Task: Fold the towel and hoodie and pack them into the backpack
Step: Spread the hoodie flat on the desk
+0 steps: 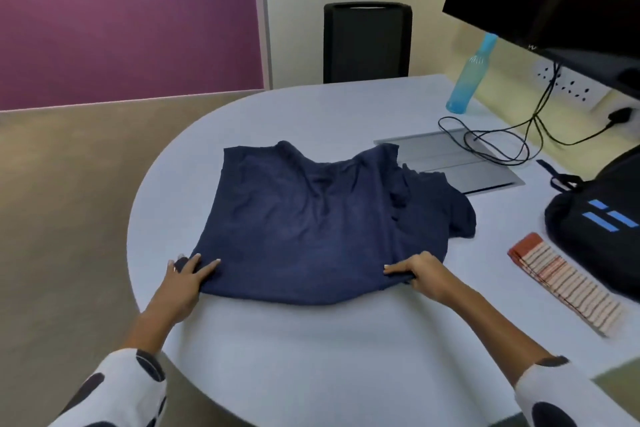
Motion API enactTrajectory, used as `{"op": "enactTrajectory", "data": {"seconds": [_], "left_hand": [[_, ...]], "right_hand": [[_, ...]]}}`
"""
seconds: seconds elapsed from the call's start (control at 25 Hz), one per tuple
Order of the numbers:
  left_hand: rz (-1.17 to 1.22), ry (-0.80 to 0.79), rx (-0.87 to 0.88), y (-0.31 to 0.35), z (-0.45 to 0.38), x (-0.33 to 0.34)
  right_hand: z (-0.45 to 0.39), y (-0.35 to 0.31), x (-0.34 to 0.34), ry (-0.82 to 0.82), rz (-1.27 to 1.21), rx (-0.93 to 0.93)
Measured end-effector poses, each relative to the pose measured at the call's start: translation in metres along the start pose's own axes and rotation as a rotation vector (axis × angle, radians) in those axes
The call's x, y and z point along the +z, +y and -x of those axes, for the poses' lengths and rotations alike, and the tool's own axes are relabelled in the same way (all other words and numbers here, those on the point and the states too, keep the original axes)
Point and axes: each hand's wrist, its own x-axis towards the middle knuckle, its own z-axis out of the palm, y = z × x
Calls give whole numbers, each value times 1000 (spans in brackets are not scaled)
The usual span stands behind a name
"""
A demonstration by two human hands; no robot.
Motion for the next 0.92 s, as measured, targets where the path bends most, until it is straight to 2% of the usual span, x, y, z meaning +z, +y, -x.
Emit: {"op": "enactTrajectory", "data": {"seconds": [0.2, 0.36, 0.56, 0.64, 0.72, 0.8, 0.84, 0.92], "left_hand": [[-243, -91, -30, 12, 50, 16], [-340, -146, -44, 29, 92, 30], [-471, -247, -76, 53, 115, 30], [-506, -365, -60, 56, 113, 20], [-354, -383, -28, 60, 99, 8], [-109, -235, 76, 65, 79, 4], [-18, -139, 139, 68, 70, 8], [109, -19, 218, 69, 57, 27]], "right_hand": [[37, -8, 62, -176, 355, -9], [52, -12, 87, -270, 601, 10], [47, -26, 77, -367, 577, 145], [37, -43, 73, -311, 469, 154], [19, -62, 79, -90, 410, 57], [-1, -80, 99, 161, 320, -70], [-8, -91, 110, 191, 320, -107], [-21, -105, 134, 75, 316, -100]]}}
